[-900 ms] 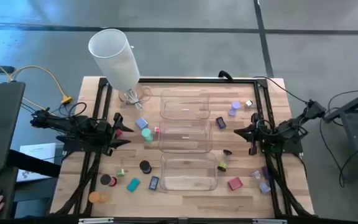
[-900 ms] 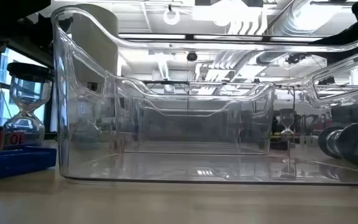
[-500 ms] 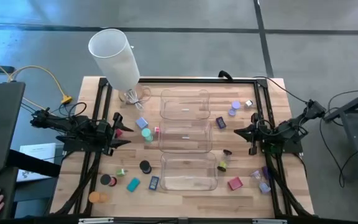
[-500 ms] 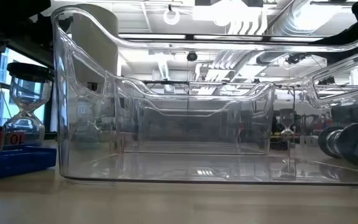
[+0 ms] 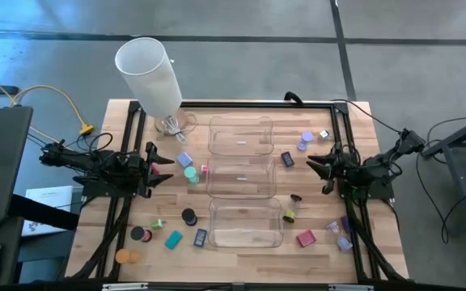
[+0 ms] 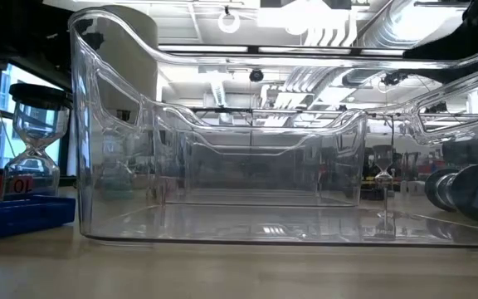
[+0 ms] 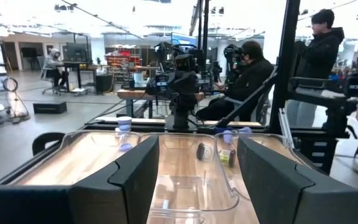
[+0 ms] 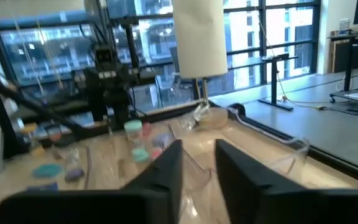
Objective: Pick & Place Office items
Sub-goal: Put the top right purple hourglass into the middle transparent bin
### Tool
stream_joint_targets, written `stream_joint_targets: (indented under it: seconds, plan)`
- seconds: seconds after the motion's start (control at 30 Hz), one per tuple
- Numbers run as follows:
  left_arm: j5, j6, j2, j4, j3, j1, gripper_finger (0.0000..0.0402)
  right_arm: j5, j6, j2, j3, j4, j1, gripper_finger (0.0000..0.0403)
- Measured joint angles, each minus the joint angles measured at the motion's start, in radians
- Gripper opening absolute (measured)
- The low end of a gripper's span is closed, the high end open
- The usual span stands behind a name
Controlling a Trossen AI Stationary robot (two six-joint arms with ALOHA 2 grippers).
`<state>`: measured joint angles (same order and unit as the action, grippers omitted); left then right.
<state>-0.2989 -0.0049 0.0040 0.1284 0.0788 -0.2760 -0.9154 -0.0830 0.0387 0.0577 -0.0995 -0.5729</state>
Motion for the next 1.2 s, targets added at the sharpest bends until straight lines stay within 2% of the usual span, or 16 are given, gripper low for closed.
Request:
stream_joint_targets:
  seconds: [0.2,0.33,0.53,0.63,0.73,0.8,0.9,1.1,1.2]
  plan:
    - [-0.02,-0.032,0.0,0.0,0.0,0.0,0.0212,-0.018,0.0,0.07,0.093,-0.008,0.0,0.0217]
    - [-0.075,-0.053,0.0,0.0,0.0,0.0,0.0212,-0.063,0.0,0.153,0.185,0.012,0.0,0.0263]
    - [-0.1,-0.056,0.0,0.001,0.0,0.0,0.0212,-0.209,-0.059,0.295,0.363,0.179,0.0,0.0278]
    - [-0.1,-0.056,0.0,0.001,0.0,0.0,0.0212,-0.264,-0.214,0.358,0.466,0.333,0.002,0.0278]
    - [-0.1,-0.056,0.0,0.001,0.0,0.0,0.0212,-0.247,-0.366,0.408,0.564,0.492,0.033,0.0278]
    - [-0.1,-0.056,0.0,0.001,0.0,0.0,0.0212,-0.202,-0.431,0.438,0.624,0.585,0.076,0.0278]
    - [-0.1,-0.056,0.0,0.001,0.0,0.0,0.0212,-0.08,-0.507,0.497,0.709,0.711,0.176,0.0278]
    - [-0.099,-0.097,0.0,0.0,0.0,0.0,0.0212,0.26,-0.775,0.618,0.887,1.071,0.468,0.0278]
    - [-0.098,-0.131,0.0,0.0,0.0,0.0,0.0212,0.382,-0.847,0.682,0.938,1.212,0.622,0.0278]
